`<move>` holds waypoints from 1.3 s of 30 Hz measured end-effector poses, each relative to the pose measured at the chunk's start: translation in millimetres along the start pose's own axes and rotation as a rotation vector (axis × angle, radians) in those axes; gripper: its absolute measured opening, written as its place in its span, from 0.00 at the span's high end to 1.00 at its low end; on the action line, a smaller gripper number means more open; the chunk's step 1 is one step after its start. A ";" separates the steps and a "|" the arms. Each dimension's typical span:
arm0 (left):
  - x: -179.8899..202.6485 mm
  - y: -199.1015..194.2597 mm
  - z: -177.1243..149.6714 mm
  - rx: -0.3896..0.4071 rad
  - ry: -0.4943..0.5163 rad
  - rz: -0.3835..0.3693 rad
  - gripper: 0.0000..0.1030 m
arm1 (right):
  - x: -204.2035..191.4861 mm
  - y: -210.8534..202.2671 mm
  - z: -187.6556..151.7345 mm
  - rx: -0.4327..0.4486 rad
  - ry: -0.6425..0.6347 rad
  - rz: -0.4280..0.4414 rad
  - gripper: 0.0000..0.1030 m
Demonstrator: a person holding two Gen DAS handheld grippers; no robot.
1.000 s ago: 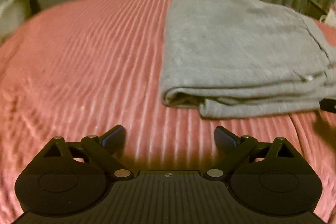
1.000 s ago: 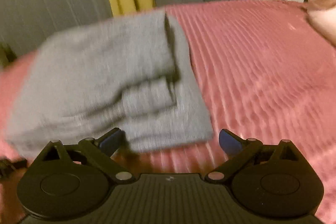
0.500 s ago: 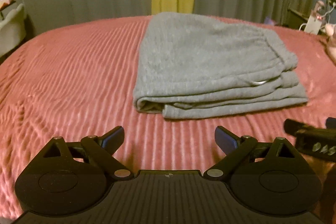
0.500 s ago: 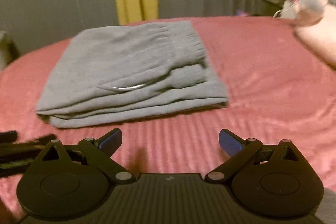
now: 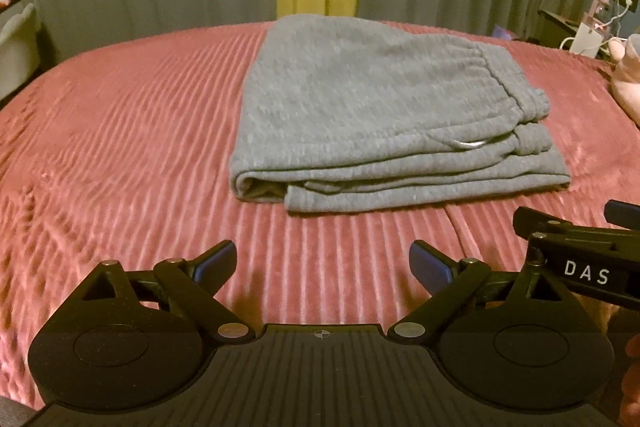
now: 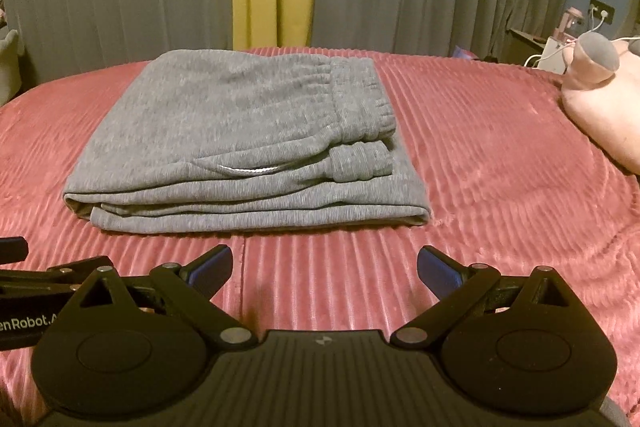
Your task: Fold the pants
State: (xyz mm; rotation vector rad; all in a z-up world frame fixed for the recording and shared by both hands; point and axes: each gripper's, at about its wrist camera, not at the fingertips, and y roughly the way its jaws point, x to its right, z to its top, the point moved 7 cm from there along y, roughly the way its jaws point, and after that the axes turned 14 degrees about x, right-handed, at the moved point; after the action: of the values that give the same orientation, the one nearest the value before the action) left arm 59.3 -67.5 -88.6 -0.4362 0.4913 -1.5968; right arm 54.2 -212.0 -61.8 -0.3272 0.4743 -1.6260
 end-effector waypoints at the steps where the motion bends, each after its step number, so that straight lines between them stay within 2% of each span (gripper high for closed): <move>1: 0.2 1.1 -0.2 -0.003 0.000 0.001 0.05 | 0.5 0.7 0.0 0.000 0.006 0.003 0.04; 19: -3.0 7.9 -2.6 -0.016 -0.019 0.008 0.06 | 11.5 8.6 -0.9 -0.013 0.090 -0.008 0.04; 39: -6.3 9.7 -3.2 -0.018 -0.022 0.012 0.06 | 1.1 6.0 1.3 0.012 0.022 0.001 0.04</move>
State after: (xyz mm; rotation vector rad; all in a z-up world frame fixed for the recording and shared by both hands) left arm 66.0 -61.7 -96.6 -0.4629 0.4907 -1.5757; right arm 59.9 -213.7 -63.6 -0.3004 0.4817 -1.6326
